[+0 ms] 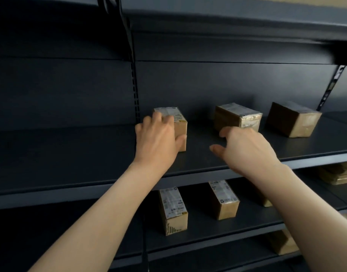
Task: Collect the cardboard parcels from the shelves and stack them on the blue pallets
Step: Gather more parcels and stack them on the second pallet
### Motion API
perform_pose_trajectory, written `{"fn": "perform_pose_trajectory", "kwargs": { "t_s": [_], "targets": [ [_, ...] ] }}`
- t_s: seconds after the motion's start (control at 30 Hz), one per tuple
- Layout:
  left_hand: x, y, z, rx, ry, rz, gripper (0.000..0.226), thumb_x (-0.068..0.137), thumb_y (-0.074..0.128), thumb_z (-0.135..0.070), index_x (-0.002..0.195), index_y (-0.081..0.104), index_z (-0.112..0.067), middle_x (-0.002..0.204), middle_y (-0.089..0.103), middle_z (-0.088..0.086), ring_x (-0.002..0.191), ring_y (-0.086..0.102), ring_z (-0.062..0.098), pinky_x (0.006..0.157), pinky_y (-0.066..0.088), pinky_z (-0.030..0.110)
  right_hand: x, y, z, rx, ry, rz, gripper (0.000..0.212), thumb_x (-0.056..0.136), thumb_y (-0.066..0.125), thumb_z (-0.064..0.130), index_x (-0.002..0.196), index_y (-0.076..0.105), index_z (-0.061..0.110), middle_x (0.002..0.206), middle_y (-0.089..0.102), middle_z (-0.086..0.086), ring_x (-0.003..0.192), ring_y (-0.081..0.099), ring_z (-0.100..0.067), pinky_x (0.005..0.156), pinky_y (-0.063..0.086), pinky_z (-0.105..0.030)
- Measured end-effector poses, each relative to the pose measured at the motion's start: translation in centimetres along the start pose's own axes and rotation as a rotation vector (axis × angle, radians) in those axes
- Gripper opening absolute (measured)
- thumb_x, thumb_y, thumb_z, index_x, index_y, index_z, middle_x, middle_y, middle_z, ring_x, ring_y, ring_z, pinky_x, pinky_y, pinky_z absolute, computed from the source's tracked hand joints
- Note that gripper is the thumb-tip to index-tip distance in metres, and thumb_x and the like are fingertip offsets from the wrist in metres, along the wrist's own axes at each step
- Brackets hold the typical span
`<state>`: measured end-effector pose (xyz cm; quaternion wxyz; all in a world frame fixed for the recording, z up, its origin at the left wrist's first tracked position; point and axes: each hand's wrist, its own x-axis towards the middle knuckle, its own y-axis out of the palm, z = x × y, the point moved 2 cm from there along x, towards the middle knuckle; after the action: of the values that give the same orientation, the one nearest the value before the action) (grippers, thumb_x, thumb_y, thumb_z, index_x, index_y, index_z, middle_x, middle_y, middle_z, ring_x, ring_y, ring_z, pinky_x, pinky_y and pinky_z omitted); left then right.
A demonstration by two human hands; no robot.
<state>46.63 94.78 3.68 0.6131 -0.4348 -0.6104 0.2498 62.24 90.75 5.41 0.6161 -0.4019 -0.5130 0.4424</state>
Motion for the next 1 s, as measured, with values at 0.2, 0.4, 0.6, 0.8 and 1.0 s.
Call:
{"fn": "perform_pose_trajectory", "kwargs": {
  "t_s": [0.2,0.4,0.6,0.8,1.0],
  "targets": [
    [3.1,3.1,-1.4,0.016,-0.325,0.16,0.1,0.068,0.043,-0.081,0.136,0.027,-0.01,0.129,0.036,0.02,0.116,0.04,0.037,0.091,0.039,0.046,5.0,0.7,-2.8,0.054,-0.047,0.065,0.036,0.092,0.053,0.045,0.114,0.057,0.017,0.103,0.062,-0.008,0.095,0.06,-0.027,0.075,0.052,-0.038],
    [5.6,5.3,-3.1,0.087,-0.451,0.161,0.098,0.068,0.042,-0.081,0.132,0.031,-0.008,0.124,0.038,0.021,0.111,0.043,0.037,0.086,0.043,0.045,8.1,1.2,-5.6,0.044,-0.168,0.006,0.034,0.092,0.053,0.044,0.108,0.059,0.015,0.099,0.064,-0.008,0.092,0.061,-0.026,0.063,0.043,-0.03],
    [6.8,6.7,-4.4,0.052,-0.531,0.128,0.082,0.078,0.053,-0.063,0.134,0.028,-0.009,0.126,0.032,0.019,0.111,0.041,0.036,0.078,0.044,0.041,10.8,2.1,-8.4,0.042,-0.193,-0.041,0.037,0.091,0.055,0.044,0.112,0.06,0.015,0.107,0.064,-0.008,0.099,0.06,-0.025,0.064,0.042,-0.028],
    [7.4,6.0,-7.4,0.07,-0.433,-0.038,0.083,0.074,0.057,-0.061,0.133,0.028,-0.01,0.126,0.032,0.019,0.111,0.041,0.037,0.072,0.046,0.041,12.8,1.6,-10.9,0.028,-0.095,-0.232,0.048,0.088,0.057,0.045,0.121,0.055,0.011,0.119,0.049,-0.018,0.111,0.044,-0.037,0.087,0.04,-0.042],
    [8.1,5.0,-9.7,0.088,-0.374,-0.083,0.085,0.073,0.056,-0.064,0.134,0.027,-0.013,0.13,0.029,0.019,0.113,0.04,0.037,0.075,0.046,0.042,15.1,1.7,-13.0,-0.001,0.035,-0.166,0.076,0.08,0.056,0.064,0.134,0.038,0.014,0.139,0.029,-0.018,0.124,0.029,-0.043,0.096,0.033,-0.051]
  ]
}}
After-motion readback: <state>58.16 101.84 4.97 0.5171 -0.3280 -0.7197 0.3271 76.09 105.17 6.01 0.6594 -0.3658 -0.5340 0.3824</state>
